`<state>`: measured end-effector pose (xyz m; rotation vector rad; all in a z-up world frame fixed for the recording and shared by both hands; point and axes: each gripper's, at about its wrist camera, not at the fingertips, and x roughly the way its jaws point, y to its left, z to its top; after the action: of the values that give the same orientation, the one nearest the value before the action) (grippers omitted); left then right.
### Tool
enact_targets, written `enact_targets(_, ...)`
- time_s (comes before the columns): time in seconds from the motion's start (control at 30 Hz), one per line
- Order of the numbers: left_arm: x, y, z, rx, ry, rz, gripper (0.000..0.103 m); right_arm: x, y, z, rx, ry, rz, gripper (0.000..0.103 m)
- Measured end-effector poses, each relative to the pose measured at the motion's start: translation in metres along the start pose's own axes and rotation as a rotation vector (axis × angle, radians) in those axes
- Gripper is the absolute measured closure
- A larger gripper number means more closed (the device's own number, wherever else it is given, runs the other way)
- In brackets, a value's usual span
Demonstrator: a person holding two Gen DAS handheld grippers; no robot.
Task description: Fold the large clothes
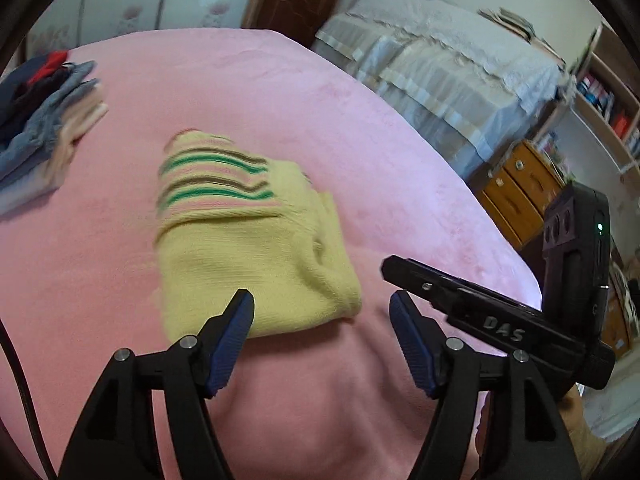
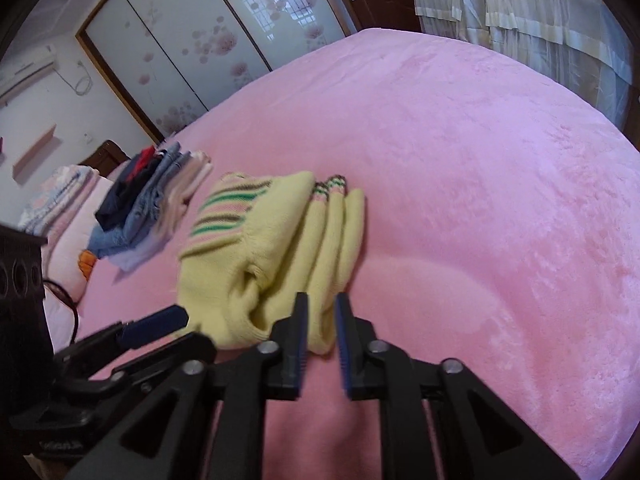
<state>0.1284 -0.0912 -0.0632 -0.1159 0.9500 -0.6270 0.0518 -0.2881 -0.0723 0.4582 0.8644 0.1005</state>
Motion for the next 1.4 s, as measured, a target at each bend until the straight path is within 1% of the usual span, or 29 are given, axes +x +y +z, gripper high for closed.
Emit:
enact_targets(0.03,-0.005,0.009,0.000,-0.023,-0.010,0.029,0.034,-0.001,0.002,0.001,0.003,-0.003,0.015,0.068)
enact_targets(0.1,-0.008,0.029,0.000,-0.073,-0.017,0.085,0.034,0.002,0.011,0.003,-0.003,0.002,0.045,0.068)
enact_targets(0.13,-0.006,0.042,-0.001,-0.111,-0.005,0.125,0.034,0.004,0.015,0.003,-0.011,0.012,0.052,0.068)
enact_targets(0.2,-0.002,0.069,-0.004,-0.193,0.023,0.177,0.034,0.013,0.025,0.004,-0.027,0.036,0.061,0.068)
enact_targets(0.3,0.001,0.093,-0.008,-0.273,0.034,0.176,0.034,0.030,0.036,0.006,-0.031,0.077,0.090,0.068)
enact_targets(0.37,0.004,0.101,-0.010,-0.296,0.040,0.172,0.034,0.042,0.041,0.009,-0.031,0.100,0.093,0.068)
enact_targets(0.47,0.009,0.102,-0.010,-0.280,0.041,0.174,0.034,0.063,0.044,0.011,-0.046,0.136,0.027,0.068)
enact_targets(0.5,0.011,0.100,-0.009,-0.268,0.039,0.168,0.034,0.069,0.043,0.011,-0.049,0.154,0.020,0.069)
enact_targets(0.53,0.015,0.097,-0.005,-0.258,0.041,0.166,0.034,0.075,0.041,0.011,-0.050,0.170,0.034,0.089)
enact_targets(0.57,0.020,0.094,-0.002,-0.248,0.045,0.169,0.034,0.079,0.039,0.011,-0.048,0.179,0.051,0.092)
enact_targets(0.6,0.024,0.090,0.001,-0.239,0.048,0.166,0.034,0.078,0.038,0.011,-0.049,0.170,0.050,0.092)
enact_targets(0.63,0.025,0.088,0.002,-0.236,0.047,0.156,0.034,0.071,0.038,0.012,-0.055,0.142,0.042,0.093)
enact_targets(0.7,0.027,0.079,0.006,-0.223,0.036,0.134,0.034,0.045,0.043,0.015,-0.101,0.046,0.021,0.093)
enact_targets(0.77,0.031,0.069,0.006,-0.189,0.041,0.140,0.034,0.027,0.044,0.015,-0.131,-0.012,-0.012,0.093)
enact_targets(0.8,0.037,0.065,0.005,-0.169,0.059,0.153,0.038,0.027,0.041,0.014,-0.131,-0.012,-0.033,0.093)
enact_targets(0.83,0.043,0.062,0.003,-0.158,0.075,0.156,0.045,0.032,0.035,0.011,-0.125,0.012,-0.052,0.093)
enact_targets(0.9,0.056,0.062,-0.002,-0.153,0.121,0.150,0.049,0.058,0.011,0.000,-0.058,0.110,-0.069,0.092)
enact_targets(0.93,0.062,0.062,-0.004,-0.158,0.138,0.146,0.049,0.066,0.004,-0.003,-0.032,0.135,-0.061,0.092)
enact_targets(0.97,0.063,0.061,-0.006,-0.160,0.140,0.144,0.049,0.069,-0.001,-0.006,-0.016,0.141,-0.055,0.092)
enact_targets(1.03,0.058,0.060,-0.007,-0.147,0.125,0.153,0.049,0.063,-0.003,-0.006,0.004,0.121,-0.040,0.091)
enact_targets(1.1,0.049,0.058,-0.005,-0.139,0.116,0.153,0.049,0.054,-0.001,-0.003,0.013,0.103,-0.029,0.086)
enact_targets(1.17,0.039,0.056,-0.001,-0.132,0.106,0.153,0.049,0.043,0.003,0.001,0.002,0.075,-0.048,0.081)
enact_targets(1.2,0.032,0.054,0.003,-0.126,0.091,0.155,0.049,0.037,0.005,0.003,-0.011,0.053,-0.064,0.074)
enact_targets(1.23,0.026,0.053,0.007,-0.120,0.078,0.155,0.047,0.029,0.008,0.005,-0.027,0.026,-0.080,0.071)
enact_targets(1.3,0.012,0.050,0.017,-0.109,0.032,0.137,0.044,0.016,0.016,0.011,-0.061,-0.027,-0.092,0.071)
enact_targets(1.37,0.002,0.046,0.027,-0.087,-0.013,0.124,0.037,0.008,0.027,0.021,-0.097,-0.077,-0.075,0.071)
enact_targets(1.4,-0.002,0.044,0.033,-0.069,-0.034,0.131,0.031,0.007,0.030,0.025,-0.110,-0.085,-0.072,0.071)
